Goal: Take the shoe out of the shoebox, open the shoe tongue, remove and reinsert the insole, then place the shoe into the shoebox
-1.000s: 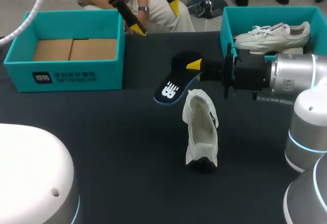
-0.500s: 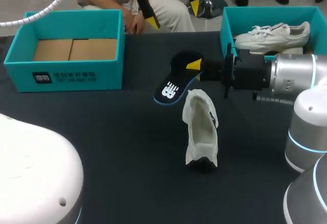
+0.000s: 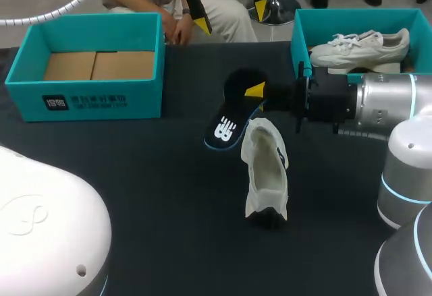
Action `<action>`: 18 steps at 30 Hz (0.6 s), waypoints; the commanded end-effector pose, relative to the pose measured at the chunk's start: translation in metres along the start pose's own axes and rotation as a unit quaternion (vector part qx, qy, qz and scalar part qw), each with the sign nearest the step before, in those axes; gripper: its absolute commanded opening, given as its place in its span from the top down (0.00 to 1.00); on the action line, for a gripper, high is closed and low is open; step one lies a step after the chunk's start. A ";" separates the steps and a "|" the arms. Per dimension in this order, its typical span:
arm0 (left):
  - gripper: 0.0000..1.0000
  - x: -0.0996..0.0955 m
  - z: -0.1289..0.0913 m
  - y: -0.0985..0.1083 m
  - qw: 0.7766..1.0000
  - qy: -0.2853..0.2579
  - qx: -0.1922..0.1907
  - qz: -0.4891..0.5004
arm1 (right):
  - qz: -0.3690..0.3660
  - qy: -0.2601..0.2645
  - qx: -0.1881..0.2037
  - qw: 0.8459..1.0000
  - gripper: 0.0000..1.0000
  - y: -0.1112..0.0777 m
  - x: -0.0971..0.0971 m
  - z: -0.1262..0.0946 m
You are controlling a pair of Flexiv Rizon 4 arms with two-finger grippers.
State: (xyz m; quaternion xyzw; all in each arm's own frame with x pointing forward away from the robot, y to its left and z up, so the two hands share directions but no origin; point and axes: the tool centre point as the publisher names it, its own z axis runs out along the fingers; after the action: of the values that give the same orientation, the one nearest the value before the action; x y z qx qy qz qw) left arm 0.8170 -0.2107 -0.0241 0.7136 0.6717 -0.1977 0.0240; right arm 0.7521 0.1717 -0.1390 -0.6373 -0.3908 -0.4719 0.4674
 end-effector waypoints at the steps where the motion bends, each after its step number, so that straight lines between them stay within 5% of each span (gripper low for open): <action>1: 0.00 0.001 0.000 0.000 1.000 0.000 -0.001 0.000 | -0.001 0.005 -0.004 1.000 1.00 -0.005 -0.003 -0.004; 18: 0.00 0.001 0.000 0.000 1.000 0.000 -0.001 0.000 | -0.004 0.006 -0.008 1.000 1.00 -0.006 -0.004 -0.007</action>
State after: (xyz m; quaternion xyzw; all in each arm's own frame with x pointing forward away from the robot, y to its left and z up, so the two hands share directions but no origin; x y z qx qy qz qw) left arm 0.8167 -0.2105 -0.0243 0.7133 0.6717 -0.1984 0.0241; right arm 0.7444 0.1655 -0.1404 -0.6351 -0.3866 -0.4818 0.4638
